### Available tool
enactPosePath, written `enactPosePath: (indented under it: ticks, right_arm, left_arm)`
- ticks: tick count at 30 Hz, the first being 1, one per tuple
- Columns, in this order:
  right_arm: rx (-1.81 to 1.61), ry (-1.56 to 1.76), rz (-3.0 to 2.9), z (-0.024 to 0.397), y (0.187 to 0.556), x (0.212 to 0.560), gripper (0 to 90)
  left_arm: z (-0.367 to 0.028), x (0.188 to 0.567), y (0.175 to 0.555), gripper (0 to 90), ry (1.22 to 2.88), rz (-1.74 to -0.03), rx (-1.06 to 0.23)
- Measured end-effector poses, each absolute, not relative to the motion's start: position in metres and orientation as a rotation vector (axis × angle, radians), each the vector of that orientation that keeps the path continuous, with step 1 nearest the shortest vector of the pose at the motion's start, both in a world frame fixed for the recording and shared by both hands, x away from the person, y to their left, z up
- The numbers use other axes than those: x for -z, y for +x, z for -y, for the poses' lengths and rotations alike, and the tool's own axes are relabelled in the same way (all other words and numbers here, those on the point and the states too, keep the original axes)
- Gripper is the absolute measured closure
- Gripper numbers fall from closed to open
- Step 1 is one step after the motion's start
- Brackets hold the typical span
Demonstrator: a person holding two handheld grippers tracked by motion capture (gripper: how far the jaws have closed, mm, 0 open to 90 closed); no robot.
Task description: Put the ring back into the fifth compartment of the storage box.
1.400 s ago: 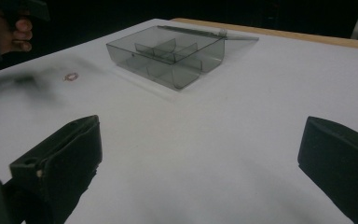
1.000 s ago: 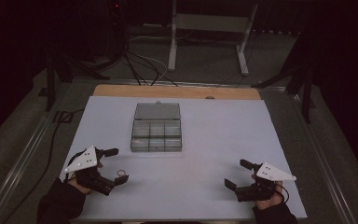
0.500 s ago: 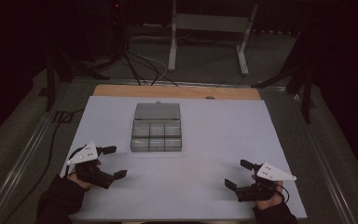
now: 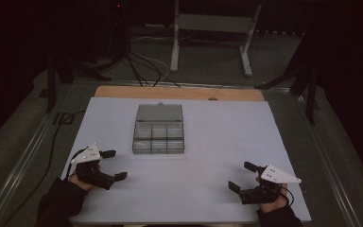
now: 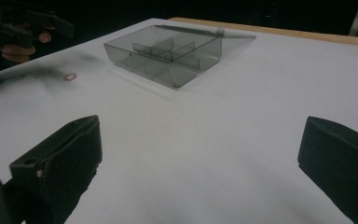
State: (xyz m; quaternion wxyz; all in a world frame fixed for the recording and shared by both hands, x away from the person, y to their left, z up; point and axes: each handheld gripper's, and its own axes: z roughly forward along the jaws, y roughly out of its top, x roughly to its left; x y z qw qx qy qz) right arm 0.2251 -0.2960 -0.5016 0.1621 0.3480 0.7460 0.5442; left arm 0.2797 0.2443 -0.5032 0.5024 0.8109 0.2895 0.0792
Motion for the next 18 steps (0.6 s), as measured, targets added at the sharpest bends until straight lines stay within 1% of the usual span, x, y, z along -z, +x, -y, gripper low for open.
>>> enactPosePath:
  ticks: [9, 11, 14, 17, 18]
  right_arm:
    - [-1.555, 0.994, -2.128, 0.2961, 0.2248, 0.5013, 0.0]
    - [-1.55, 0.988, -2.13, 0.2961, 0.2246, 0.5013, 0.0]
    - [-1.555, 0.991, -2.127, 0.2964, 0.2245, 0.501, 0.0]
    - [-1.55, 0.987, -2.13, 0.2965, 0.2244, 0.5012, 0.0]
    - [-1.554, 0.989, -2.128, 0.2966, 0.2245, 0.501, 0.0]
  left_arm:
    - [-0.2429, 0.5083, 0.2804, 7.5, 2.044, -0.741, -0.191]
    - [-0.2432, 0.508, 0.2802, 12.6, 2.045, -0.75, -0.199]
    - [-0.2419, 0.5085, 0.2801, 16.8, 2.078, -0.766, -0.207]
    - [-0.2384, 0.5114, 0.2799, 18.1, 2.135, -0.783, -0.213]
    - [-0.2372, 0.5126, 0.2796, 21.0, 2.149, -0.79, -0.218]
